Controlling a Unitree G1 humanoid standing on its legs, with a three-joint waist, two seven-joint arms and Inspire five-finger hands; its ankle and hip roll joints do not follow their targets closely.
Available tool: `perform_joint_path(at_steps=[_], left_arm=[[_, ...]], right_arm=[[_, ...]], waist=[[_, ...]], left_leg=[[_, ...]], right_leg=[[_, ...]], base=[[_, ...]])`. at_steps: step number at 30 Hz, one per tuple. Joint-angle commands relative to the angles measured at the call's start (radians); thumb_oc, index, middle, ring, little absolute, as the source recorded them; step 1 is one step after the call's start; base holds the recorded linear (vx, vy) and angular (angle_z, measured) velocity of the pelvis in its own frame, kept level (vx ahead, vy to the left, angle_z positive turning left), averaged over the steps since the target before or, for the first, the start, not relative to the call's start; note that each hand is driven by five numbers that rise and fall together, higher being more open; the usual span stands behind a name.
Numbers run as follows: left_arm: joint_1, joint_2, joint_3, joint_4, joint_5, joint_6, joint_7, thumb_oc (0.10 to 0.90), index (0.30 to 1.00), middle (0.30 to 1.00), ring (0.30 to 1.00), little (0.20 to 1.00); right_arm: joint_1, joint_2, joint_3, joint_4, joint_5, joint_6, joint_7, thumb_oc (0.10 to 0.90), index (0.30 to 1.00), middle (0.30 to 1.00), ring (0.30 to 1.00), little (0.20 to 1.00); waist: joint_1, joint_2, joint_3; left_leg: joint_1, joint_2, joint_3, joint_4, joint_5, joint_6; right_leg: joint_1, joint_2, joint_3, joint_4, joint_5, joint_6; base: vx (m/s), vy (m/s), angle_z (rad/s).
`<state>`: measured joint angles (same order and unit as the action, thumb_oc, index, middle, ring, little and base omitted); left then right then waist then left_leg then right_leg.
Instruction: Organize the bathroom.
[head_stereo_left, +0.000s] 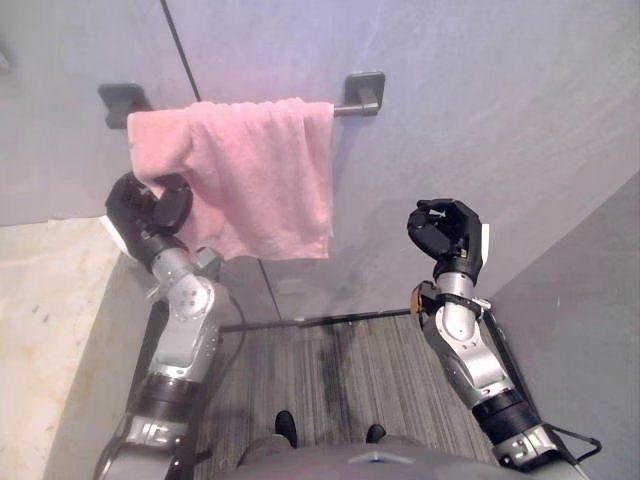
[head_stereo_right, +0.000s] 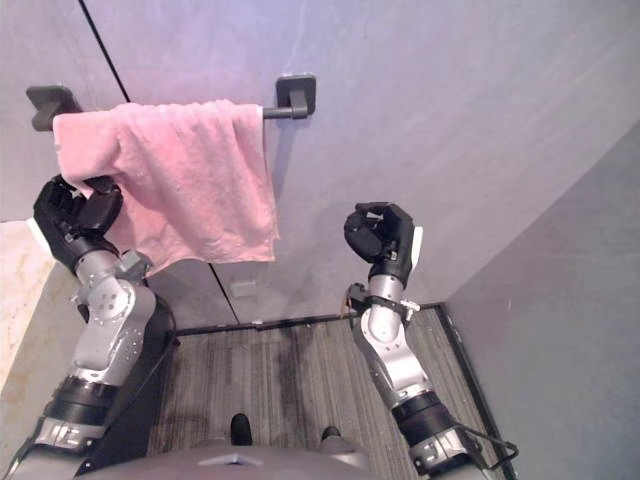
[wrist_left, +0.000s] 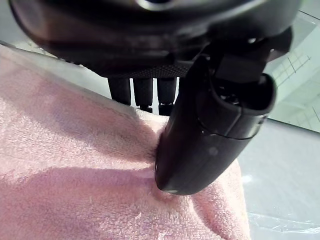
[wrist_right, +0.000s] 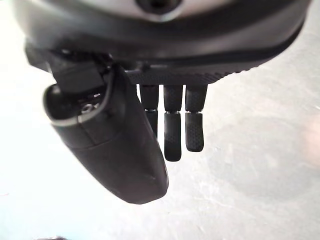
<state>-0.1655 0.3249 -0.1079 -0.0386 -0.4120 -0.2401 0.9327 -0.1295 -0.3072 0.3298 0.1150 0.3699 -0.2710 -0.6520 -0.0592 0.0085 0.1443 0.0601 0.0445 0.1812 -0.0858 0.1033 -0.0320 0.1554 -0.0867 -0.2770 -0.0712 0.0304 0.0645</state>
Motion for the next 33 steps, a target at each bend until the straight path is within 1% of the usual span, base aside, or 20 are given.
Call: perform_joint_path(at_steps=[1,2,3,4,5,7,8,9,10,12,13,14,15,17,20,27,29,30,32,33], left_arm=[[-0.002,0.017,0.017,0.052,0.071,-0.06,0.013,0.4,0.3,0.3,0.3,0.3],[-0.006,0.018,0.009,0.052,0.073,-0.056,0.001,0.4,0.3,0.3,0.3,0.3],[-0.006,0.019,0.008,0.051,0.074,-0.054,-0.004,0.4,0.3,0.3,0.3,0.3],[-0.008,0.022,0.004,0.05,0.074,-0.05,-0.015,0.4,0.3,0.3,0.3,0.3],[-0.01,0.024,0.002,0.051,0.074,-0.045,-0.023,0.4,0.3,0.3,0.3,0.3],[-0.017,0.03,0.002,0.052,0.076,-0.031,-0.052,0.4,0.3,0.3,0.3,0.3],[-0.017,0.031,0.002,0.053,0.075,-0.031,-0.055,0.4,0.3,0.3,0.3,0.3],[-0.02,0.037,0.003,0.056,0.071,-0.026,-0.067,0.54,0.509,0.509,0.509,0.509],[-0.022,0.037,0.003,0.056,0.072,-0.023,-0.069,0.582,0.573,0.573,0.573,0.573],[-0.03,0.038,0.001,0.062,0.074,-0.009,-0.079,0.616,0.625,0.625,0.625,0.625],[-0.032,0.039,0.001,0.062,0.074,-0.005,-0.081,0.733,0.799,0.799,0.799,0.799],[-0.036,0.041,0.001,0.062,0.075,0.005,-0.091,0.8,0.9,0.9,0.9,0.9],[-0.037,0.041,0.001,0.063,0.075,0.005,-0.093,0.8,0.9,0.9,0.9,0.9],[-0.044,0.041,-0.003,0.063,0.088,0.017,-0.111,0.8,0.9,0.9,0.9,0.9],[-0.05,0.044,-0.01,0.065,0.09,0.025,-0.124,0.8,0.9,0.9,0.9,0.9],[-0.067,0.045,-0.024,0.087,0.086,0.03,-0.145,0.8,0.9,0.9,0.9,0.9],[-0.068,0.045,-0.029,0.09,0.087,0.031,-0.151,0.8,0.9,0.9,0.9,0.9],[-0.069,0.045,-0.03,0.089,0.089,0.032,-0.152,0.8,0.9,0.9,0.9,0.9],[-0.069,0.043,-0.031,0.094,0.091,0.029,-0.155,0.8,0.9,0.9,0.9,0.9],[-0.07,0.043,-0.033,0.097,0.092,0.026,-0.154,0.8,0.9,0.9,0.9,0.9]], right_arm=[[-0.061,0.028,-0.05,-0.057,0.023,-0.137,0.052,0.4,0.3,0.3,0.3,0.3],[-0.072,0.026,-0.042,-0.059,0.016,-0.148,0.095,0.496,0.444,0.444,0.444,0.444],[-0.075,0.025,-0.04,-0.061,0.013,-0.15,0.11,0.532,0.498,0.498,0.498,0.498],[-0.086,0.02,-0.034,-0.067,0.002,-0.152,0.146,0.715,0.773,0.773,0.773,0.773],[-0.093,0.014,-0.029,-0.071,-0.018,-0.151,0.163,0.8,0.9,0.9,0.9,0.9],[-0.124,-0.018,-0.021,-0.092,-0.09,-0.153,0.2,0.8,0.9,0.9,0.9,0.9],[-0.133,-0.028,-0.021,-0.097,-0.095,-0.148,0.206,0.8,0.9,0.9,0.9,0.9],[-0.156,-0.055,-0.018,-0.112,-0.123,-0.145,0.215,0.8,0.9,0.9,0.9,0.9],[-0.163,-0.061,-0.018,-0.117,-0.127,-0.14,0.221,0.8,0.9,0.9,0.9,0.9],[-0.197,-0.087,-0.013,-0.139,-0.124,-0.116,0.266,0.8,0.9,0.9,0.9,0.9],[-0.203,-0.091,-0.012,-0.143,-0.127,-0.107,0.273,0.8,0.9,0.9,0.9,0.9],[-0.224,-0.103,-0.005,-0.154,-0.117,-0.09,0.291,0.8,0.9,0.9,0.9,0.9],[-0.227,-0.104,-0.004,-0.155,-0.116,-0.088,0.292,0.8,0.9,0.9,0.9,0.9],[-0.25,-0.108,0.005,-0.168,-0.109,-0.06,0.31,0.8,0.9,0.9,0.9,0.9],[-0.269,-0.108,0.012,-0.173,-0.095,-0.037,0.337,0.8,0.9,0.9,0.9,0.9],[-0.323,-0.093,0.035,-0.144,-0.017,0.019,0.401,0.8,0.9,0.9,0.9,0.9],[-0.332,-0.088,0.037,-0.138,-0.008,0.026,0.401,0.8,0.9,0.9,0.9,0.9],[-0.336,-0.085,0.035,-0.134,-0.001,0.028,0.401,0.722,0.782,0.782,0.782,0.782],[-0.341,-0.08,0.033,-0.126,-0.009,0.025,0.386,0.441,0.361,0.361,0.361,0.361],[-0.344,-0.078,0.032,-0.123,-0.015,0.021,0.38,0.4,0.3,0.3,0.3,0.3]], waist=[[0.027,0.001,-0.057],[0.029,0.001,-0.058],[0.03,0.001,-0.058],[0.032,0.0,-0.057],[0.034,-0.001,-0.058],[0.04,-0.005,-0.06],[0.041,-0.006,-0.06],[0.044,-0.01,-0.061],[0.045,-0.011,-0.062],[0.047,-0.016,-0.065],[0.047,-0.017,-0.066],[0.049,-0.018,-0.068],[0.049,-0.018,-0.067],[0.05,-0.02,-0.071],[0.054,-0.02,-0.072],[0.067,-0.025,-0.075],[0.071,-0.028,-0.076],[0.073,-0.029,-0.077],[0.075,-0.031,-0.078],[0.075,-0.031,-0.077]], left_leg=[[0.066,-0.062,0.04,-0.001,-0.122,0.06],[0.065,-0.062,0.039,-0.001,-0.122,0.061],[0.065,-0.062,0.039,-0.001,-0.122,0.061],[0.064,-0.062,0.037,-0.001,-0.121,0.061],[0.063,-0.062,0.037,-0.001,-0.121,0.06],[0.062,-0.062,0.033,-0.001,-0.121,0.059],[0.062,-0.063,0.032,-0.001,-0.122,0.059],[0.061,-0.063,0.031,-0.001,-0.122,0.058],[0.061,-0.063,0.031,-0.001,-0.122,0.057],[0.061,-0.063,0.032,-0.001,-0.124,0.056],[0.061,-0.063,0.032,-0.001,-0.124,0.055],[0.061,-0.062,0.032,-0.001,-0.124,0.055],[0.061,-0.062,0.032,-0.001,-0.124,0.055],[0.061,-0.061,0.033,-0.001,-0.123,0.052],[0.062,-0.06,0.031,-0.001,-0.124,0.052],[0.06,-0.058,0.026,-0.001,-0.122,0.049],[0.059,-0.058,0.025,-0.001,-0.122,0.049],[0.058,-0.058,0.024,-0.001,-0.122,0.049],[0.057,-0.058,0.023,-0.001,-0.121,0.049],[0.058,-0.058,0.022,-0.001,-0.122,0.05]], right_leg=[[-0.068,0.001,-0.043,0.173,-0.102,0.058],[-0.067,0.001,-0.045,0.172,-0.103,0.057],[-0.068,0.001,-0.045,0.172,-0.103,0.057],[-0.069,0.001,-0.045,0.173,-0.103,0.057],[-0.069,0.001,-0.046,0.174,-0.103,0.057],[-0.067,0.001,-0.049,0.171,-0.103,0.058],[-0.067,0.001,-0.05,0.171,-0.102,0.059],[-0.068,0.0,-0.052,0.173,-0.099,0.061],[-0.068,0.0,-0.052,0.173,-0.099,0.062],[-0.069,0.0,-0.053,0.176,-0.099,0.064],[-0.069,0.0,-0.053,0.177,-0.099,0.064],[-0.07,0.0,-0.053,0.18,-0.099,0.065],[-0.071,0.0,-0.053,0.18,-0.099,0.065],[-0.072,0.0,-0.053,0.183,-0.098,0.066],[-0.072,0.001,-0.054,0.184,-0.099,0.066],[-0.067,0.001,-0.062,0.179,-0.1,0.063],[-0.065,0.001,-0.065,0.178,-0.1,0.063],[-0.065,0.002,-0.065,0.177,-0.1,0.063],[-0.065,0.002,-0.067,0.177,-0.1,0.062],[-0.064,0.003,-0.067,0.177,-0.1,0.062]], base=[[0.0,0.0,0.0],[0.0,0.0,0.0],[0.0,0.0,0.0],[0.0,0.0,0.0],[0.0,0.0,0.0],[0.01,-0.032,0.02],[0.01,-0.044,0.03],[0.0,-0.034,0.03],[0.0,-0.04,0.05],[0.0,-0.032,0.05],[0.0,-0.037,0.03],[0.0,0.0,0.0],[0.0,-0.032,0.05],[0.0,-0.02,0.07],[0.0,-0.011,0.02],[0.0,-0.002,0.0],[0.0,-0.006,0.02],[0.0,-0.01,0.05],[0.0,-0.005,0.05],[0.0,-0.003,0.05]])
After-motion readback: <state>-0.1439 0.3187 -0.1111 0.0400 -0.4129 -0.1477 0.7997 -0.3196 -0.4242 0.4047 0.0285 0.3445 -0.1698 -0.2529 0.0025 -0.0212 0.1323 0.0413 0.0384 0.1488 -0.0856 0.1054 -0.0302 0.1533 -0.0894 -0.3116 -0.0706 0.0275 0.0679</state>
